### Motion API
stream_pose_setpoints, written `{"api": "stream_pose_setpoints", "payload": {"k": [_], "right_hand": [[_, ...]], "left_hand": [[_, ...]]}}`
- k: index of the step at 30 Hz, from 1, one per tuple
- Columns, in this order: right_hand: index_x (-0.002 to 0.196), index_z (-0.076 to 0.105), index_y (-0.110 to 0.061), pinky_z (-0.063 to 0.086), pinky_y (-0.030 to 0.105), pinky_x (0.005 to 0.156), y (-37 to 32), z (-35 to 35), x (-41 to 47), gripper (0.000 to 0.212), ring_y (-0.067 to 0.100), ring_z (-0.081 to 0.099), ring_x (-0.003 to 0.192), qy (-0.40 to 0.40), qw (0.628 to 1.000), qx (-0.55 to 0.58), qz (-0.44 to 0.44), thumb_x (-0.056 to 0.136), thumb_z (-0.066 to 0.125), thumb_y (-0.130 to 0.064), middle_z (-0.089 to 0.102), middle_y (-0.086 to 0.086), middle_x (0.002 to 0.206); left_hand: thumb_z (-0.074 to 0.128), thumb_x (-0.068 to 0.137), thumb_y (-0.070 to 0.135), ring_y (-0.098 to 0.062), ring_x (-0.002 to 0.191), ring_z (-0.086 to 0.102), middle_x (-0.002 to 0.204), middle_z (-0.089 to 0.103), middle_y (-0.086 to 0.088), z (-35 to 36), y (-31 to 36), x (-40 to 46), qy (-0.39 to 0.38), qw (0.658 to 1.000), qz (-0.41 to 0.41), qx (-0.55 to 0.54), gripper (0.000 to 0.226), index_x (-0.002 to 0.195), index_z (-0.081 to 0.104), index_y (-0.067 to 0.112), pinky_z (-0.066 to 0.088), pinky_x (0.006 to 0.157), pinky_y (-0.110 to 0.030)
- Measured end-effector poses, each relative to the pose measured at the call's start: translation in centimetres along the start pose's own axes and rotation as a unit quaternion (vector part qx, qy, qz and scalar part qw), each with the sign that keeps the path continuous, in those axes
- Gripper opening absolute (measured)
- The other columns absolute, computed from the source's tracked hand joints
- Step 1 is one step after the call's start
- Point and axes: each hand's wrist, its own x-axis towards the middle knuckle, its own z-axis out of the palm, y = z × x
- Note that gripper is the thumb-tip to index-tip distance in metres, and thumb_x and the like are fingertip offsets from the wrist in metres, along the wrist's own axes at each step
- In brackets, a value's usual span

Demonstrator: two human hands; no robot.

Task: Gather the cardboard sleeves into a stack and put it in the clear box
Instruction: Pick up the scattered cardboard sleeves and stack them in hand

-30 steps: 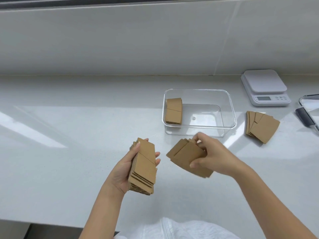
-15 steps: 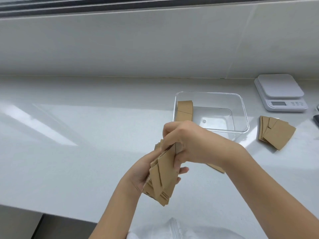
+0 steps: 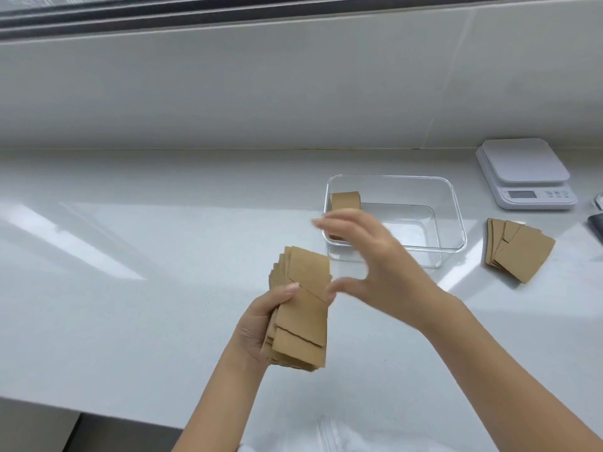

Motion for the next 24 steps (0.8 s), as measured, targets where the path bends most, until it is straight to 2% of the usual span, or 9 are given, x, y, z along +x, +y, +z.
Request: {"api": "stream_pose_setpoints", "payload": {"k": [2,4,6,8,10,13,17,21,24], "right_hand": [[0.116,0.059,-0.013,0.046,0.027,0.092,2.6,-0.3,-1.5,0.049,0.016,0.057,0.1,0.139,0.989,-0.005,0.052,0.072,0.08,-0.019,0.059,-0.001,0.109],[0.102,0.064,-0.008,0.05,0.035,0.082,5.8,-0.4,-3.5,0.029,0.022,0.061,0.087,0.189,0.967,-0.052,0.164,0.077,0.076,-0.012,0.063,0.002,0.094],[0.102,0.064,-0.008,0.048,0.037,0.082,8.9,0.2,-5.8,0.025,0.027,0.061,0.09,0.121,0.944,-0.094,0.293,0.079,0.073,-0.013,0.063,0.007,0.093],[0.109,0.062,-0.01,0.046,0.038,0.089,10.8,1.4,-7.8,0.035,0.028,0.057,0.103,0.035,0.911,-0.096,0.4,0.079,0.073,-0.024,0.06,0.009,0.105],[0.116,0.059,-0.014,0.043,0.039,0.094,11.6,2.5,-9.4,0.048,0.029,0.05,0.112,-0.009,0.883,-0.107,0.457,0.076,0.074,-0.037,0.055,0.01,0.113],[0.118,0.058,-0.021,0.037,0.039,0.093,12.1,3.9,-10.5,0.06,0.028,0.043,0.112,-0.044,0.867,-0.176,0.465,0.068,0.077,-0.048,0.05,0.007,0.116],[0.11,0.057,-0.025,0.032,0.04,0.093,12.1,4.6,-10.0,0.056,0.029,0.038,0.11,-0.019,0.866,-0.148,0.478,0.063,0.083,-0.038,0.046,0.008,0.114],[0.095,0.051,-0.033,0.043,0.033,0.077,11.6,4.6,-10.0,0.043,0.027,0.054,0.088,0.018,0.9,-0.038,0.434,0.069,0.08,-0.017,0.059,0.007,0.097],[0.082,0.057,-0.038,0.047,0.018,0.06,10.7,3.2,-9.7,0.041,0.019,0.058,0.072,0.084,0.893,0.131,0.421,0.074,0.074,-0.001,0.064,0.002,0.083]], "left_hand": [[0.091,0.045,0.025,-0.021,0.08,0.071,0.097,0.074,-0.011,-0.2,0.2,0.2,0.028,0.999,0.008,-0.018,0.067,0.108,0.07,0.009,0.058,0.064,-0.035],[0.093,0.038,0.024,-0.02,0.081,0.071,0.098,0.074,-0.011,-0.3,0.1,0.4,0.054,0.998,0.019,-0.024,0.075,0.108,0.069,0.01,0.058,0.064,-0.034],[0.094,0.033,0.022,-0.021,0.079,0.072,0.096,0.074,-0.014,-0.3,-0.1,0.7,0.072,0.997,0.02,-0.034,0.077,0.105,0.07,0.009,0.059,0.063,-0.034],[0.095,0.031,0.022,-0.021,0.081,0.072,0.096,0.075,-0.014,-0.4,-0.2,0.8,0.087,0.995,0.019,-0.038,0.072,0.099,0.074,0.009,0.059,0.064,-0.034],[0.095,0.033,0.023,-0.019,0.084,0.073,0.096,0.075,-0.011,-0.4,-0.3,1.0,0.092,0.995,0.021,-0.032,0.066,0.095,0.076,0.01,0.059,0.067,-0.034],[0.095,0.033,0.023,-0.02,0.086,0.073,0.097,0.075,-0.012,-0.5,-0.2,1.0,0.094,0.995,0.021,-0.031,0.065,0.094,0.077,0.01,0.059,0.068,-0.035],[0.095,0.034,0.023,-0.021,0.09,0.072,0.101,0.075,-0.008,-0.3,-0.1,0.9,0.094,0.994,0.036,-0.033,0.064,0.094,0.077,0.01,0.06,0.066,-0.038],[0.095,0.034,0.023,-0.023,0.092,0.072,0.104,0.075,-0.008,-0.4,0.0,0.9,0.091,0.994,0.046,-0.027,0.066,0.096,0.076,0.01,0.059,0.064,-0.038],[0.095,0.035,0.024,-0.022,0.089,0.073,0.1,0.075,-0.01,-0.4,0.3,0.8,0.084,0.995,0.046,-0.007,0.063,0.094,0.077,0.011,0.06,0.065,-0.037]]}}
